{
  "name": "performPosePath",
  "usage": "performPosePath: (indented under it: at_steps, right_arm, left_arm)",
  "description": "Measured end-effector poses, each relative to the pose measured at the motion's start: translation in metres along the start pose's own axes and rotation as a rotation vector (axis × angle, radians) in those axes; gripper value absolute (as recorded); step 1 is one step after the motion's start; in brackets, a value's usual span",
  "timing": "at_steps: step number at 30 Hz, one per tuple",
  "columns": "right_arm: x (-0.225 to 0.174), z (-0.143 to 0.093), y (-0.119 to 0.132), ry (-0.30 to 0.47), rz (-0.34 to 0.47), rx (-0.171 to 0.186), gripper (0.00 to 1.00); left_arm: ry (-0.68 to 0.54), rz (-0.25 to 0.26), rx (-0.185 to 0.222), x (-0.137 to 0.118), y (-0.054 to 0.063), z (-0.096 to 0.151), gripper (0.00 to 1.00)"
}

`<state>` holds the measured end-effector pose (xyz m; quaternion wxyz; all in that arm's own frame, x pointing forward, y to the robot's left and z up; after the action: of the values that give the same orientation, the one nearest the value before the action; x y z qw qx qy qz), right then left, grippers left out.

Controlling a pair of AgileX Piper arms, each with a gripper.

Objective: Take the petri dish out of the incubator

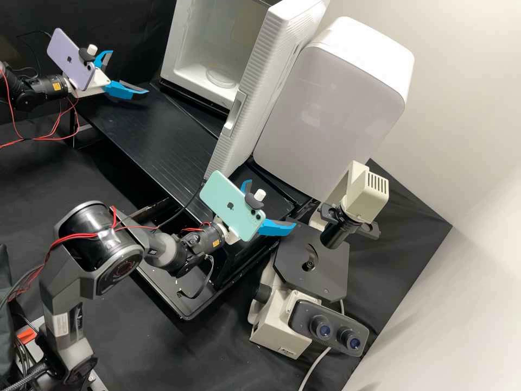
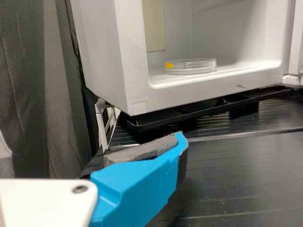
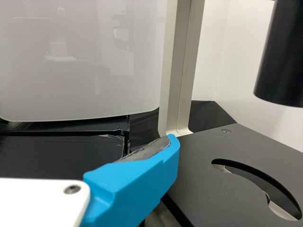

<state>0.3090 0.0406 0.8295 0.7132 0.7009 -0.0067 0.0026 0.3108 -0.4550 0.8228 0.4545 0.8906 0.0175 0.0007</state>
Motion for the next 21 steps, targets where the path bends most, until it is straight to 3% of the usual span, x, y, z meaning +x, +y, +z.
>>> performPosePath:
  at_steps: [8,16,21]
  right_arm:
    - [0.000,0.000,0.000,0.000,0.000,0.000,1.00]
    - [0.000,0.000,0.000,0.000,0.000,0.000,1.00]
    - [0.000,0.000,0.000,0.000,0.000,0.000,1.00]
  left_arm:
    - [-0.040,0.015,0.022,-0.001,0.005,0.006,1.00]
    - [0.015,0.004,0.018,0.008,0.002,-0.010,1.00]
    - [0.016,-0.005,-0.040,0.008,0.001,-0.012,1.00]
